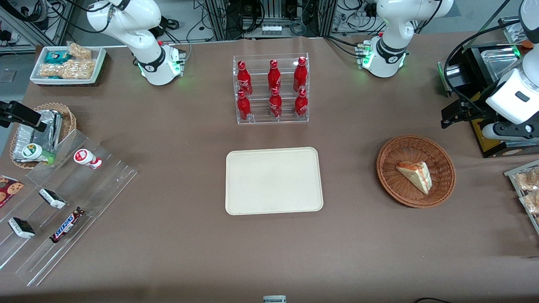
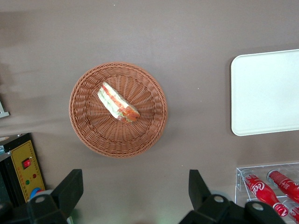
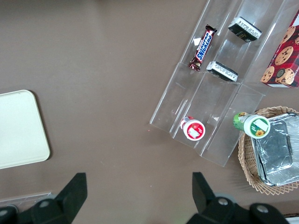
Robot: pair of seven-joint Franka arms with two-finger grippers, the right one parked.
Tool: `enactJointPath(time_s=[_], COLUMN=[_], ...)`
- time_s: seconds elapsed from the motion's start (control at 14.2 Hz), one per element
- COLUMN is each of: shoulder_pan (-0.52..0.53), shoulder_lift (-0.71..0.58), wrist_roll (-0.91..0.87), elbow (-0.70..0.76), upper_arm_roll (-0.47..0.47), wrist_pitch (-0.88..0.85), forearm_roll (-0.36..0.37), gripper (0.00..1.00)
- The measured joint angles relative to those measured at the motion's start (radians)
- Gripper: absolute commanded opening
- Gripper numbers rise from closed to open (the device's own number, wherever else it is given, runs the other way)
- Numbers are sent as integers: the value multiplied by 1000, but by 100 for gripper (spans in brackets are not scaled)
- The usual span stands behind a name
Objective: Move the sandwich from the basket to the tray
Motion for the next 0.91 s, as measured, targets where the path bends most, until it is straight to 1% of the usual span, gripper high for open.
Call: enactJointPath(time_s=[0.91], shoulder_pan=[0], shoulder_lift=[0], wrist_roll=[0], elbow=[0], upper_arm_roll=[0], wrist_pitch=[-17], forearm_roll=[1], gripper=[100])
